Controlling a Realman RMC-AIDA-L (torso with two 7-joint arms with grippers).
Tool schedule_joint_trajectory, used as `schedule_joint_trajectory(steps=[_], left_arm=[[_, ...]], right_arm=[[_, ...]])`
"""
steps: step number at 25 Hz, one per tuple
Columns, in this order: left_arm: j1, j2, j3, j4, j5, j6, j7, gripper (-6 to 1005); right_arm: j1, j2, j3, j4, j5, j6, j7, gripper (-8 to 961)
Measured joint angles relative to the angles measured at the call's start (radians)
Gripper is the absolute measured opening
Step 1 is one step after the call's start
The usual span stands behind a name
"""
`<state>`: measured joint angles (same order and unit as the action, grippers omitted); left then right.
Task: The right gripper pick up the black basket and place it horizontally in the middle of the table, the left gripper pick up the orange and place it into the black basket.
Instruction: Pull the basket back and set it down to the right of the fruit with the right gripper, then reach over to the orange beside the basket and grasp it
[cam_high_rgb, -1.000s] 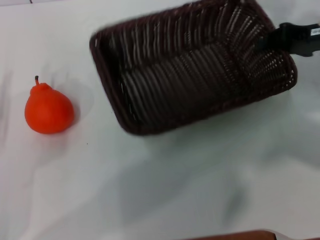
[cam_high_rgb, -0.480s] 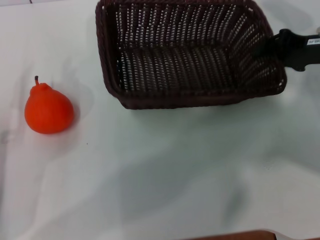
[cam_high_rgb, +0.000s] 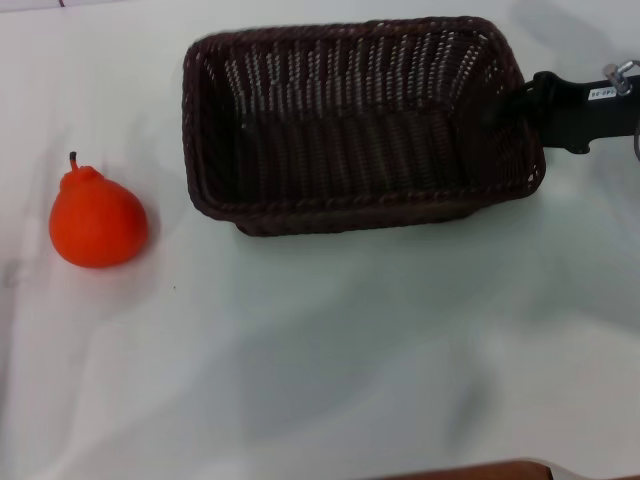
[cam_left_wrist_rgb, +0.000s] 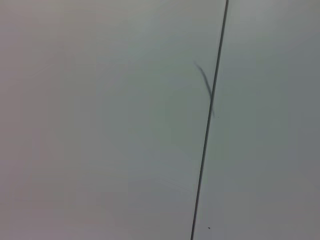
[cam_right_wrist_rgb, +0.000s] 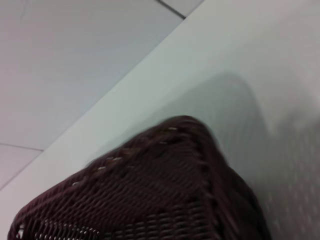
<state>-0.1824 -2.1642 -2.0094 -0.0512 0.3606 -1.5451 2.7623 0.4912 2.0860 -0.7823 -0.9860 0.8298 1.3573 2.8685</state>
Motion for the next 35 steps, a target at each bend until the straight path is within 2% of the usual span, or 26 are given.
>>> schedule_joint_trajectory(steps=[10,15,17,27,30,35], left_arm=[[-0.014,0.0,0.007,0.001,0.0,0.025,-0.005,779],[-0.015,0.004,0.061,-0.003,0.0,0.058,-0.046,779],[-0.015,0.015,0.101,-0.01,0.0,0.07,-0.086,778],[-0.025,0.117,0.428,-0.028,0.0,0.181,-0.313,777],[-0.026,0.124,0.473,-0.026,0.0,0.211,-0.336,776],[-0.035,0.118,0.521,-0.029,0.0,0.243,-0.334,775]], right_arm=[[0.008,0.003,-0.047,-0.018,-0.044,0.027,0.022,450],[0.003,0.003,-0.048,-0.061,-0.033,0.054,0.015,613],[-0.006,0.003,-0.047,-0.099,-0.013,0.073,0.008,613],[-0.033,0.001,-0.007,-0.215,0.085,0.128,-0.059,611],[-0.049,0.002,0.031,-0.208,0.163,0.129,-0.132,611],[-0.068,-0.001,0.077,-0.172,0.222,0.132,-0.193,610]])
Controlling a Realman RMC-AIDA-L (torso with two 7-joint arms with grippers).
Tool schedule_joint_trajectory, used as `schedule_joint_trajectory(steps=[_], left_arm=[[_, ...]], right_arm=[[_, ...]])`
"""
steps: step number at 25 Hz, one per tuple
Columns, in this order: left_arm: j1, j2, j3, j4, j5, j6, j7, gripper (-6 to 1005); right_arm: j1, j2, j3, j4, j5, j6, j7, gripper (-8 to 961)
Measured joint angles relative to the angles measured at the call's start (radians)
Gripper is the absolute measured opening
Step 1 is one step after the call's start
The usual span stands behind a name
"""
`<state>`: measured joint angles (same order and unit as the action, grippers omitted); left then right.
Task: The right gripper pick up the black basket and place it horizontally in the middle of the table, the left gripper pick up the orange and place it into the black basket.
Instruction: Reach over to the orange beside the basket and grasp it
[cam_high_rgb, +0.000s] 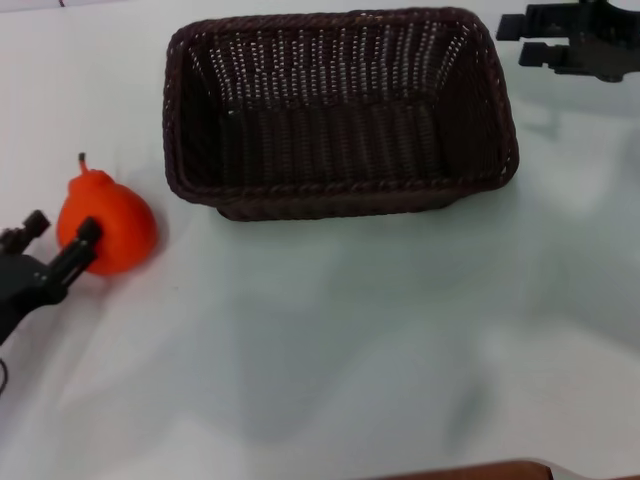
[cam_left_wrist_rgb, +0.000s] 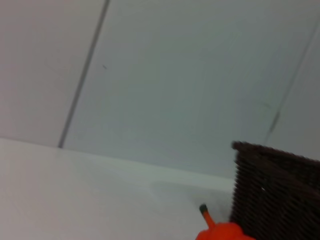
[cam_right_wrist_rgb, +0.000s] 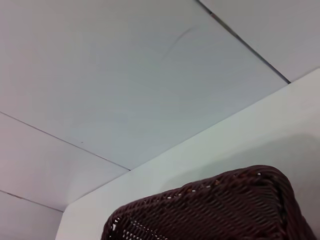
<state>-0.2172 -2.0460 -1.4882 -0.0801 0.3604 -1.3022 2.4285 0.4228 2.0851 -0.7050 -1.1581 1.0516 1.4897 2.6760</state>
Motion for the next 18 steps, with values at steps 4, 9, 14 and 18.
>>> schedule_joint_trajectory(steps=[4,9,14,18], left_arm=[[-0.033,-0.001,0.047,0.0,0.0,0.051,-0.009,775],[-0.07,-0.007,0.097,0.0,0.0,0.105,-0.012,774],[-0.078,-0.008,0.098,0.0,-0.006,0.109,-0.012,635],[-0.064,-0.008,0.063,-0.023,-0.009,0.106,-0.008,555]], right_arm=[[-0.028,0.0,0.014,-0.009,-0.003,0.009,-0.009,609],[-0.061,-0.001,0.142,-0.031,0.038,0.034,-0.065,608],[-0.087,0.004,0.276,-0.017,0.108,0.046,-0.181,607],[-0.1,0.001,0.363,0.084,0.175,0.025,-0.327,607]])
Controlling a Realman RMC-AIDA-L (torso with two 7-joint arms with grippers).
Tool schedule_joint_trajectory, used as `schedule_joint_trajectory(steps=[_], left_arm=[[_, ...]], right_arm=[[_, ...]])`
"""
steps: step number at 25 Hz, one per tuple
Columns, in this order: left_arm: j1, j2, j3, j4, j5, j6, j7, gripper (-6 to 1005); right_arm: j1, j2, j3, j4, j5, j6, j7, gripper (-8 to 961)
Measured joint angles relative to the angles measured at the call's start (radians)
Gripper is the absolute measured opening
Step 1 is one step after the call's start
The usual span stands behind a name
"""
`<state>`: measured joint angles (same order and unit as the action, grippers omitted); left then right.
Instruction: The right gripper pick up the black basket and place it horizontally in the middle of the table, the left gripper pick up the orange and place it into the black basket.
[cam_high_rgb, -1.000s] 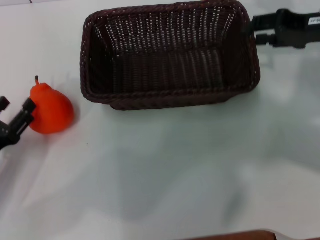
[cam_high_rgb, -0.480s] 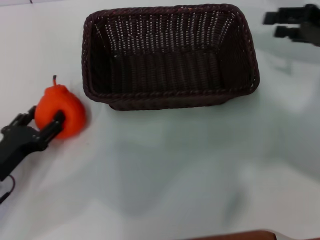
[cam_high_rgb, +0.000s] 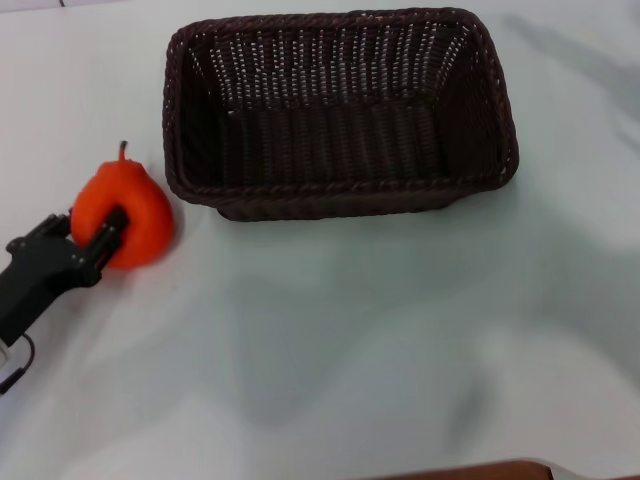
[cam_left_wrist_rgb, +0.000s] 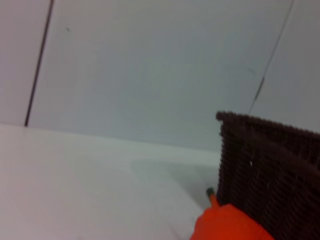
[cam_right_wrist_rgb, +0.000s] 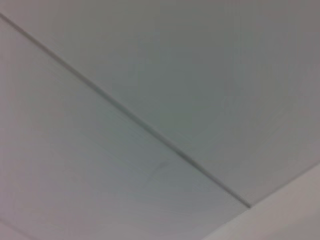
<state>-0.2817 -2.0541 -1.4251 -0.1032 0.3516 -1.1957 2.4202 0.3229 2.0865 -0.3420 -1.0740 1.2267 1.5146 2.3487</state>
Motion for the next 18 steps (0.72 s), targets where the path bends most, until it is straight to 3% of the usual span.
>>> schedule_joint_trajectory(steps=[9,16,18], left_arm=[[0.032,0.003,-0.102,-0.028,0.001,-0.06,-0.006,447],[0.036,0.026,-0.161,-0.054,0.001,-0.141,-0.012,408],[0.043,0.03,-0.174,-0.113,0.002,-0.179,-0.036,394]], right_arm=[[-0.005,-0.003,0.193,0.171,0.048,-0.033,-0.196,603],[-0.009,-0.003,0.259,0.215,0.106,-0.026,-0.251,598],[-0.01,-0.002,0.261,0.232,0.131,-0.025,-0.269,596]])
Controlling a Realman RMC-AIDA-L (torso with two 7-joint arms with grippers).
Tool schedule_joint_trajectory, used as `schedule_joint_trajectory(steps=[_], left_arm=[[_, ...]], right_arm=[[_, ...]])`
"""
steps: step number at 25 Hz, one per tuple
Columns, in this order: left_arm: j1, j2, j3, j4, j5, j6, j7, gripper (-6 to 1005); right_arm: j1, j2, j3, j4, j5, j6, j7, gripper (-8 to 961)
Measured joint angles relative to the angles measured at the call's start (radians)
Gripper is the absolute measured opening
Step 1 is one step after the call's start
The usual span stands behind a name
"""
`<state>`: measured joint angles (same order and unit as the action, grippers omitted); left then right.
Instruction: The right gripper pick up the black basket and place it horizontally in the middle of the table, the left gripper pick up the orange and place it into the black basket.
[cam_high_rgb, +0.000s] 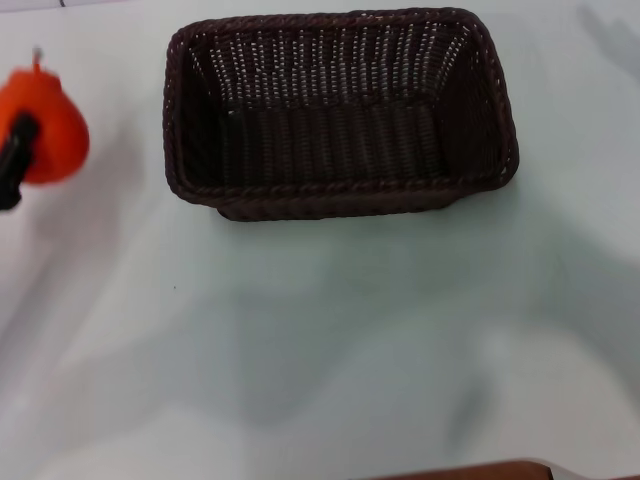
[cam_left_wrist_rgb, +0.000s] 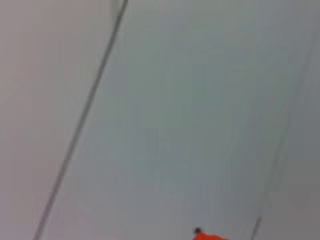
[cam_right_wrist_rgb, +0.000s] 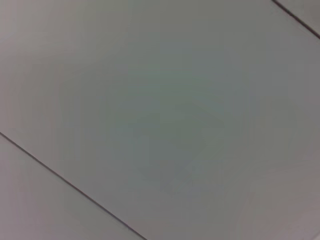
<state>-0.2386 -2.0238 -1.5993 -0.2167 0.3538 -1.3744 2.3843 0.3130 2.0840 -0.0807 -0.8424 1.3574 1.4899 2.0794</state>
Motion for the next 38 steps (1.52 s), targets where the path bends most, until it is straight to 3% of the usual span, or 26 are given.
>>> schedule_joint_trajectory(steps=[2,5,9,12,14,17,26,32,38], left_arm=[[0.002,-0.008,0.0,-0.059,0.002,-0.025,-0.007,378],[-0.003,-0.039,0.001,-0.131,0.004,-0.055,-0.001,353],[-0.048,-0.11,0.012,-0.177,0.026,-0.055,0.056,319],[-0.083,-0.143,0.031,-0.175,0.044,-0.025,0.098,291],[-0.112,-0.147,0.085,-0.177,0.04,0.012,0.096,272],[-0.142,-0.147,0.125,-0.182,0.038,0.044,0.094,372],[-0.141,-0.142,0.108,-0.181,0.036,0.096,0.101,712],[-0.095,-0.149,-0.038,-0.147,0.024,0.126,0.157,859],[-0.01,-0.147,-0.282,-0.121,-0.006,0.117,0.167,930]], right_arm=[[0.002,0.0,-0.001,0.009,0.011,0.003,-0.02,595],[0.011,0.0,-0.002,0.031,0.023,0.019,-0.074,593],[0.017,0.001,-0.002,0.099,0.081,0.036,-0.17,595],[0.015,0.001,0.001,0.142,0.123,0.036,-0.211,596],[0.012,0.001,0.002,0.161,0.145,0.039,-0.225,596],[0.007,0.001,0.003,0.176,0.17,0.044,-0.248,597],[0.0,0.002,0.039,0.281,0.273,0.117,-0.494,601],[0.001,0.003,0.064,0.448,0.359,0.145,-0.848,603],[0.003,0.006,0.149,0.625,0.377,0.202,-1.166,681]])
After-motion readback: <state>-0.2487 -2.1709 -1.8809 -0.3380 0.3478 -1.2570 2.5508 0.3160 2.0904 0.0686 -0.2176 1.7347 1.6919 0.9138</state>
